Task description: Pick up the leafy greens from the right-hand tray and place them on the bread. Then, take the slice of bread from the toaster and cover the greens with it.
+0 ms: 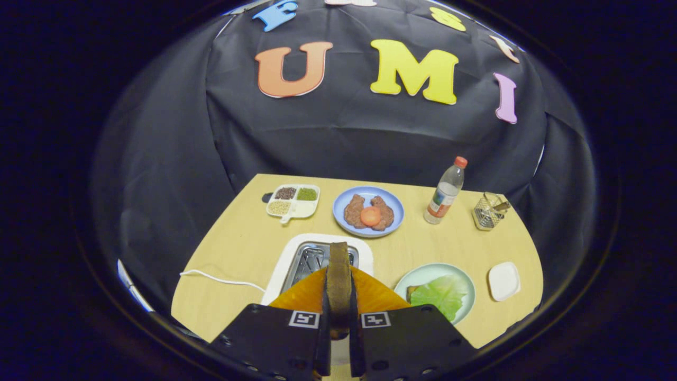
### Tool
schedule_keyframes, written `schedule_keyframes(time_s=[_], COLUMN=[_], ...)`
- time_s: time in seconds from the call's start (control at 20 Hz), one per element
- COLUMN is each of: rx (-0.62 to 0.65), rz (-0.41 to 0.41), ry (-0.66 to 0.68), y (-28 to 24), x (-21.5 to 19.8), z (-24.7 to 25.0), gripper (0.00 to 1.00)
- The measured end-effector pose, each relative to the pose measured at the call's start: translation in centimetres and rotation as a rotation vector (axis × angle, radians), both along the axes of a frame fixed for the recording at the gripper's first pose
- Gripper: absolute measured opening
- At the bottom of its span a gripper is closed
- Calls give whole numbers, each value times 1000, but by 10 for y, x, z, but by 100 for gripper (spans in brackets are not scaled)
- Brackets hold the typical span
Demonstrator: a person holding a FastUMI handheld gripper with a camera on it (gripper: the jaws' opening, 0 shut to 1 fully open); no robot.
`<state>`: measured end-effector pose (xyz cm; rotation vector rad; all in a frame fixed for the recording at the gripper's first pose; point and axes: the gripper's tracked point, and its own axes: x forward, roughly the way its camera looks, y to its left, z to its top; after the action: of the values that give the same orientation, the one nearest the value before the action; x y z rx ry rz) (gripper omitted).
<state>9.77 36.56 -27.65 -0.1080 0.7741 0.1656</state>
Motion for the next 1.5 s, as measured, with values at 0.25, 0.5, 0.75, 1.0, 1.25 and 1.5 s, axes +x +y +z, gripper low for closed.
schedule_keyframes(time_s=[0.25,0.5,0.75,1.0,1.25,1.5], rx=[87,161,187,175,195,207], rz=[7,-27,-67,-103,-127,-160], ry=[-46,-43,-13,39,112,184], y=[-17,-54,-100,-128,-142,-164], x=[2,6,19,27,31,30], z=[47,62,44,6,-42,-84], gripper=[14,14,14,14,14,14])
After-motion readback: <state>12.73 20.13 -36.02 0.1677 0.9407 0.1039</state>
